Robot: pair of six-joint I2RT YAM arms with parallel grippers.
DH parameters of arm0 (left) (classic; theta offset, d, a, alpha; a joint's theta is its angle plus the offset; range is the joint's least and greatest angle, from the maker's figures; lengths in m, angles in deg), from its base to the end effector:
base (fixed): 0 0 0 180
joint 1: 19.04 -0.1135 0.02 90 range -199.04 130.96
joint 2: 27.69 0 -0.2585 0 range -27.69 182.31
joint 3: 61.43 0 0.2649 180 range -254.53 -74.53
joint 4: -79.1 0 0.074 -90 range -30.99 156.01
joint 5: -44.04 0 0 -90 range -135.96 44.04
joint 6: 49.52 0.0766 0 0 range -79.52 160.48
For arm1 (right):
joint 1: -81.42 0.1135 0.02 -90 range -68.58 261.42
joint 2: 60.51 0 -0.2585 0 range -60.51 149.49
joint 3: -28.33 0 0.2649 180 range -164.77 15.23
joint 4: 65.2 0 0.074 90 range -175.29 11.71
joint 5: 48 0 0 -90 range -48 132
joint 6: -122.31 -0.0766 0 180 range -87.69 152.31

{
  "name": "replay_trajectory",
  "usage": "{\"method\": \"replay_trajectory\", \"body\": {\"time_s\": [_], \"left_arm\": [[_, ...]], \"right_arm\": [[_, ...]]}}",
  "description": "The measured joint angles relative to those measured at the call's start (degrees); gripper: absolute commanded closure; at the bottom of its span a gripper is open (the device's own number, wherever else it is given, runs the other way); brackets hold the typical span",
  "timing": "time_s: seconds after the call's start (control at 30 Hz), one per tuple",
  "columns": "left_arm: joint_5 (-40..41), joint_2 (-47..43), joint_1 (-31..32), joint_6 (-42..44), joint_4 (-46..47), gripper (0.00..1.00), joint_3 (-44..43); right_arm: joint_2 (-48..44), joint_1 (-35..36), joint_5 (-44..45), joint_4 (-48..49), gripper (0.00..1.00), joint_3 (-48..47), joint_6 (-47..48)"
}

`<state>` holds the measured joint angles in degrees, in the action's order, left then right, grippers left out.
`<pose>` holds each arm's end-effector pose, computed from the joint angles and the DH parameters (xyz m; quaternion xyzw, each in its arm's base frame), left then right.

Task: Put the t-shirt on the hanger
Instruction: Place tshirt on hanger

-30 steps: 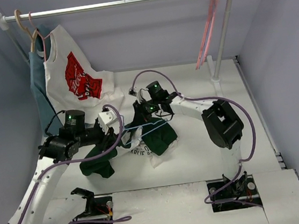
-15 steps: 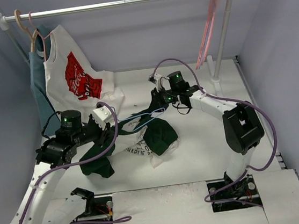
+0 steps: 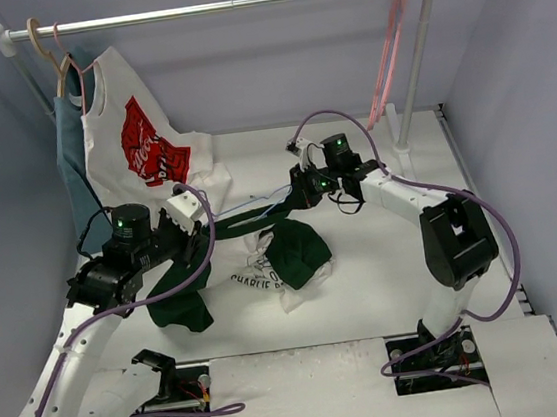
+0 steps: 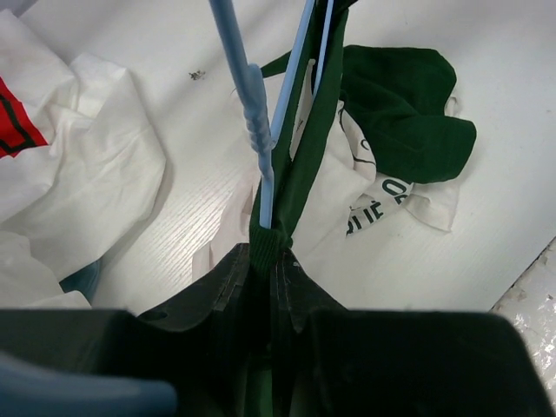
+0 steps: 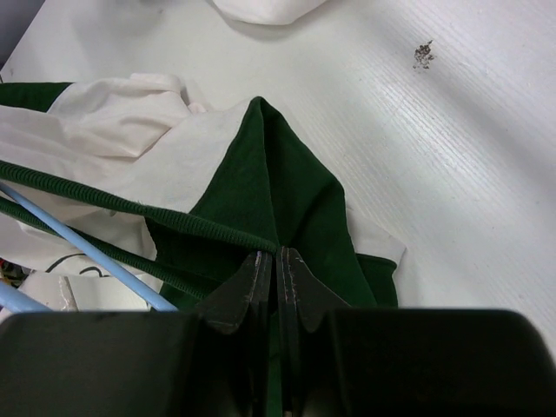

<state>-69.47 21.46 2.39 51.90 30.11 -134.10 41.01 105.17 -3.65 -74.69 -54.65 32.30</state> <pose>0.1974 -0.1103 0.3527 0.3384 0.7633 -0.2172 0.5056 0.3764 0.2255 0.2226 -0.3580 0.7322 0.4231 0.3959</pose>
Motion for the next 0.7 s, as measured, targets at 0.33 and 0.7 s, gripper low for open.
{"method": "replay_trajectory", "body": {"time_s": [0.33, 0.7], "left_arm": [[0.6, 0.5, 0.0, 0.2, -1.9, 1.00, -0.5], [0.0, 2.7, 0.1, 0.5, -2.5, 1.00, -4.6]], "right_arm": [[-3.9, -0.7, 3.4, -2.5, 1.00, 0.2, -0.3], [-10.5, -1.1, 9.8, -9.7, 1.00, -6.3, 0.4]]}}
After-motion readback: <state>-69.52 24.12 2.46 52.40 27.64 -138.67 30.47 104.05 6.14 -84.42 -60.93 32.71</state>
